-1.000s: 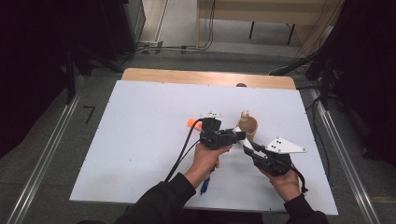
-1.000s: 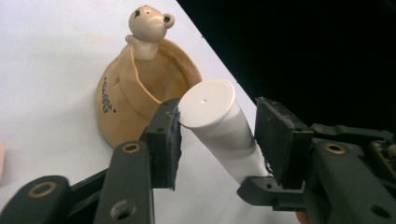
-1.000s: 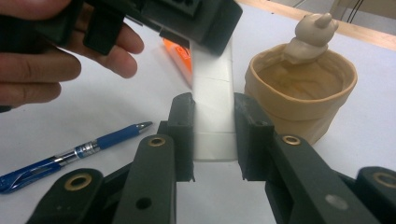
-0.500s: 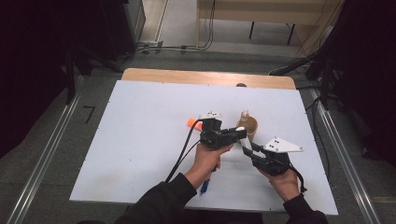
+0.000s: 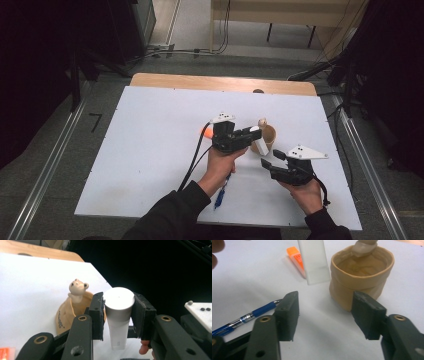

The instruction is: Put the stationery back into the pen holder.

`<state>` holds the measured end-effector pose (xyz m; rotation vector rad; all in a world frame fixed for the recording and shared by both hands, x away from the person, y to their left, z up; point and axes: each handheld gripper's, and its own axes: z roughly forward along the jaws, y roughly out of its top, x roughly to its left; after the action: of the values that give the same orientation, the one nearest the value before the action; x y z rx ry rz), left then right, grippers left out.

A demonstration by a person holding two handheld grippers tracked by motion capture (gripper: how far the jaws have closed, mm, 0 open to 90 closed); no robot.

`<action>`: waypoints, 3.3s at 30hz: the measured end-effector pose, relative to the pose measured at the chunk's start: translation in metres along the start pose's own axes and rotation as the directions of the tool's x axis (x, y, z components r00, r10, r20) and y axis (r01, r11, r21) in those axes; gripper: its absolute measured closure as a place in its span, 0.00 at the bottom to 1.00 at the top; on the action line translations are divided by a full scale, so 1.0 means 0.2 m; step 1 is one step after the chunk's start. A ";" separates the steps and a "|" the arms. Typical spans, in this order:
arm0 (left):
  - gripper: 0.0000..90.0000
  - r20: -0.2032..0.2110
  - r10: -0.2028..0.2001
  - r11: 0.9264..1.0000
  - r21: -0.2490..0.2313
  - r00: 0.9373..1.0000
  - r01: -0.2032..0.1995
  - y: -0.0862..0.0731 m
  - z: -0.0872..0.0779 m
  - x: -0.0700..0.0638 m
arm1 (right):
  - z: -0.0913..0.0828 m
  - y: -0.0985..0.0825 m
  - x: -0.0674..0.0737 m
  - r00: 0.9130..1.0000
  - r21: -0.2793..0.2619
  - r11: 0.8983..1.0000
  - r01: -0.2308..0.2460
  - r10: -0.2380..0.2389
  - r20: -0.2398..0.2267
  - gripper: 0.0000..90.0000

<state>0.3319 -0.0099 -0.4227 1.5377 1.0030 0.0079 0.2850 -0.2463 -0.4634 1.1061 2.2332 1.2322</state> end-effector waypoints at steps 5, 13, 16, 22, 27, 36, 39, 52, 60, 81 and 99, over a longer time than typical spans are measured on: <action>0.73 -0.018 0.015 0.999 -0.032 1.000 -0.015 0.03 0.01 -0.01 | 0.00 0.00 -0.01 1.000 0.006 1.000 -0.024 0.024 0.016 0.34; 0.72 -0.064 0.045 0.996 -0.068 0.997 -0.050 0.07 0.06 -0.01 | 0.00 -0.01 -0.03 0.999 0.014 0.999 -0.046 0.046 0.025 0.29; 0.72 -0.085 0.060 0.996 -0.068 0.995 -0.066 0.07 0.09 0.00 | 0.00 -0.01 -0.03 0.998 0.011 0.999 -0.050 0.049 0.024 0.28; 0.72 -0.139 0.095 0.993 -0.060 0.986 -0.104 0.06 0.15 0.02 | 0.00 -0.01 -0.04 0.998 0.013 0.998 -0.055 0.055 0.024 0.28; 0.72 -0.166 0.110 0.992 -0.043 0.980 -0.119 0.04 0.19 0.04 | -0.01 -0.02 -0.05 0.998 0.011 0.998 -0.058 0.058 0.023 0.28; 0.72 -0.214 0.146 0.988 -0.025 0.966 -0.154 0.01 0.23 0.06 | -0.01 -0.02 -0.05 0.998 0.020 0.998 -0.062 0.062 0.021 0.28; 0.72 -0.224 0.167 0.984 -0.018 0.960 -0.175 0.00 0.25 0.05 | -0.01 -0.02 -0.05 0.998 0.019 0.998 -0.062 0.061 0.021 0.28; 0.72 -0.264 0.231 0.972 0.030 0.936 -0.232 -0.04 0.29 0.04 | -0.01 -0.02 -0.05 0.998 0.020 0.998 -0.062 0.062 0.019 0.28; 0.66 -0.262 0.244 0.969 0.029 0.934 -0.245 -0.05 0.28 0.03 | 0.00 -0.03 -0.05 0.998 0.024 0.998 -0.064 0.063 0.018 0.28; 0.21 -0.306 0.242 0.970 0.038 0.921 -0.242 -0.04 0.15 -0.05 | -0.01 -0.03 -0.06 0.998 0.025 0.998 -0.065 0.065 0.026 0.28; 0.20 -0.343 0.250 0.968 0.064 0.906 -0.243 -0.17 -0.04 0.00 | -0.01 -0.03 -0.06 0.997 0.020 0.997 -0.073 0.072 0.033 0.28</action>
<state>0.3084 -0.0060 -0.4481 1.7090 1.0774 0.4658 0.2875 -0.2585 -0.4678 1.2167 2.2043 1.2129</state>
